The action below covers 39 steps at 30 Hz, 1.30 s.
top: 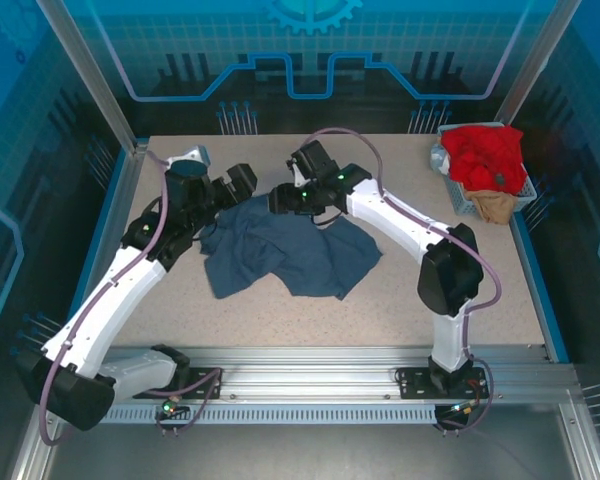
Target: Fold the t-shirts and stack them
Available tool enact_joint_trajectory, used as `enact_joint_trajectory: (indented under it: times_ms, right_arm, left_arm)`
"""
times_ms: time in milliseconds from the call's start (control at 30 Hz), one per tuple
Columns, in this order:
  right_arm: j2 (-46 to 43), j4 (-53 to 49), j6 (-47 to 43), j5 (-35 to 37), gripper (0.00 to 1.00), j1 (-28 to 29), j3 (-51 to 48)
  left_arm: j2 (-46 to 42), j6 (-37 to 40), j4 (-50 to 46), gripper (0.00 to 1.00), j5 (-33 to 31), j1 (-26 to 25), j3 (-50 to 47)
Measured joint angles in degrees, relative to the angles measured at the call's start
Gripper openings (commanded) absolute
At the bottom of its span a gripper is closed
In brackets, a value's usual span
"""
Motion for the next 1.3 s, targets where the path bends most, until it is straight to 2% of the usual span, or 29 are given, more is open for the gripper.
enact_joint_trajectory:
  times_ms: [300, 500, 633, 733, 767, 900, 1000, 1167, 1300]
  right_arm:
    - [-18.0, -3.2, 5.3, 3.0, 0.53, -7.6, -28.0]
    - [-19.3, -6.5, 7.1, 3.5, 0.53, -13.0, -37.9]
    - [-16.1, -6.5, 5.4, 4.1, 0.52, -18.2, -35.8]
    - [-10.0, -6.6, 3.2, 4.7, 0.49, -19.7, -29.7]
    - [-7.8, -6.7, 2.5, 4.8, 0.47, -19.8, -27.5]
    - [1.8, -7.6, 0.2, 4.2, 0.27, -19.8, -17.9]
    - [6.8, -8.7, -0.7, 3.5, 0.16, -19.4, -14.9]
    - [4.6, -9.2, -0.2, 0.8, 0.03, -15.8, -20.9]
    - [0.5, -9.1, 1.2, -3.8, 0.01, -8.3, -27.7]
  left_arm:
    - [3.0, 0.3, -11.1, 0.82, 8.5, -0.1, -9.7]
    - [11.1, 0.4, -13.1, 0.8, 14.5, -3.5, -11.9]
    - [16.1, -5.0, -10.3, 0.76, 17.7, -5.4, -12.1]
    - [19.7, -11.8, -7.5, 0.74, 18.4, -4.9, -13.2]
    - [20.9, -14.3, -6.8, 0.7, 18.5, -4.4, -13.6]
    - [25.2, -22.9, -3.7, 0.62, 18.4, -0.5, -15.3]
    - [28.2, -27.0, -1.8, 0.54, 18.3, 3.2, -15.3]
    - [32.3, -27.6, -1.0, 0.4, 19.0, 9.7, -12.8]
    - [41.7, -21.3, -3.5, 0.38, 18.9, 15.3, -0.7]
